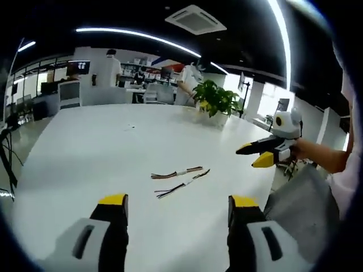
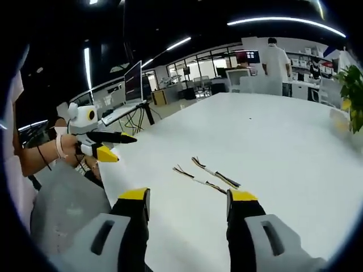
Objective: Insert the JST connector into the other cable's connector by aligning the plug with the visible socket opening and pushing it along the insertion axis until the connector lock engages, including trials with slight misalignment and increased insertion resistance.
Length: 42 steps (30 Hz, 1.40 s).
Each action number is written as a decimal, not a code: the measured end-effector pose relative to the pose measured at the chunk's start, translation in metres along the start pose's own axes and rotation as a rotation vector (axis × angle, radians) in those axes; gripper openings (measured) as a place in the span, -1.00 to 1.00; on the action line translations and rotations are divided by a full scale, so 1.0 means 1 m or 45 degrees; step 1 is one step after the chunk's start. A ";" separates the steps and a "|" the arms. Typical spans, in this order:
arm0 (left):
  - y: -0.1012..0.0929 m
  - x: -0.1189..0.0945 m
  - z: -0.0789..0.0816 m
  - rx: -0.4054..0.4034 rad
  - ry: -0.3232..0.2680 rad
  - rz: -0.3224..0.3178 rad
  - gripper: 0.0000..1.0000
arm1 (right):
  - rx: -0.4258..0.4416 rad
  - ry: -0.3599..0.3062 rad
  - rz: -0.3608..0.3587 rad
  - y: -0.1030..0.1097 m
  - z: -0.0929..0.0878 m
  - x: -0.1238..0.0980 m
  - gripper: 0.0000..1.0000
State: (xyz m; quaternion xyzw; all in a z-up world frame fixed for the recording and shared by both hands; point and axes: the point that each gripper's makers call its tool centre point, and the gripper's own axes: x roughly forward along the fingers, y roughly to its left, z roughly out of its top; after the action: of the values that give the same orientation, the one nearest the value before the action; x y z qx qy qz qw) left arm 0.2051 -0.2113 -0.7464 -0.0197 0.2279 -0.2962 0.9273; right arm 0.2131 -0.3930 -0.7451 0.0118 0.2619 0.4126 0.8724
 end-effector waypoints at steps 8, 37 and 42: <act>-0.008 -0.007 -0.002 -0.006 -0.012 0.036 0.37 | 0.019 0.008 -0.012 0.006 -0.005 -0.007 0.09; -0.025 -0.010 -0.027 -0.105 0.119 -0.049 0.36 | 0.059 0.039 -0.132 -0.001 -0.019 -0.027 0.39; -0.026 -0.008 -0.026 -0.083 0.139 -0.050 0.38 | 0.030 0.018 -0.119 0.002 -0.017 -0.028 0.32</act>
State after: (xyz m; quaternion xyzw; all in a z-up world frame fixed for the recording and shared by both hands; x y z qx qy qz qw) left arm 0.1740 -0.2250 -0.7617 -0.0381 0.2874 -0.3072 0.9064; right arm 0.1894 -0.4155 -0.7472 0.0069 0.2731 0.3683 0.8886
